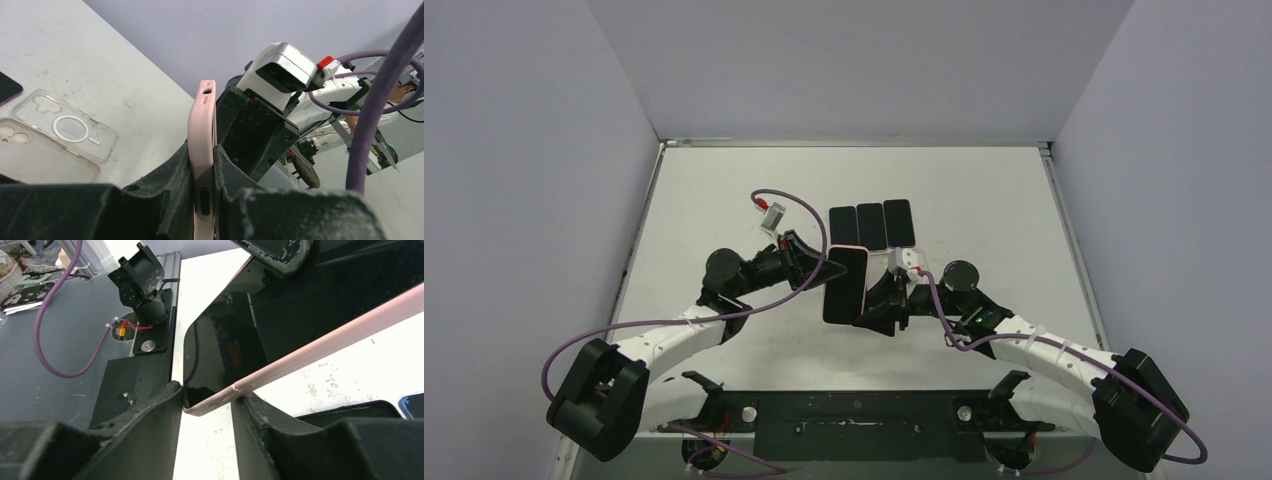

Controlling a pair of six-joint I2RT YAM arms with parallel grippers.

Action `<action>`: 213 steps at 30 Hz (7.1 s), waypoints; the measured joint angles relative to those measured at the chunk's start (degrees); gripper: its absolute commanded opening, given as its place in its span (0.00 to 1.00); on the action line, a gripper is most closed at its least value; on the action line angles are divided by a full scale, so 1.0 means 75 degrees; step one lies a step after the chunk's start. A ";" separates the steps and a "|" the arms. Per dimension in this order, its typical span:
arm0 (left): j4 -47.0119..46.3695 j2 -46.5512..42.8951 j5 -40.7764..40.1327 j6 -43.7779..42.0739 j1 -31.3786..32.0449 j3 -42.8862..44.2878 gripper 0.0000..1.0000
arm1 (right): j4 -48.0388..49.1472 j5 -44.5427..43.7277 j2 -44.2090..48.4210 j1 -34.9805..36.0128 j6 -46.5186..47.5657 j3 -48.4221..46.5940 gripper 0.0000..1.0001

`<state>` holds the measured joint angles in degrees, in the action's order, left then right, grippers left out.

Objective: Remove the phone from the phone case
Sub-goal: Remove the phone case from the phone.

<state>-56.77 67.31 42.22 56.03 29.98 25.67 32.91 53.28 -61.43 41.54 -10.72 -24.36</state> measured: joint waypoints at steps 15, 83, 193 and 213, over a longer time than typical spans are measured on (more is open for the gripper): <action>-0.0347 0.0440 0.0510 0.0181 -0.0012 0.0000 0.00 | -0.0973 0.0254 -0.0119 -0.0032 0.1606 -0.0137 0.12; -0.1684 0.0629 -0.0009 0.1894 -0.0038 0.0050 0.00 | 0.0554 0.0350 -0.0175 0.0201 0.1542 0.0189 0.13; -0.2885 0.1072 -0.2757 0.1475 0.0749 -0.1000 0.00 | 0.1559 -0.2594 0.0067 0.0251 -0.2987 0.1105 0.28; -0.3057 0.1209 -0.2920 0.1174 0.0898 -0.1017 0.00 | 0.1670 -0.2643 -0.0160 -0.0216 -0.3526 0.0845 0.33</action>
<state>-79.70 76.38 20.32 64.84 36.71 18.04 45.43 33.45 -62.63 39.92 -37.17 -18.02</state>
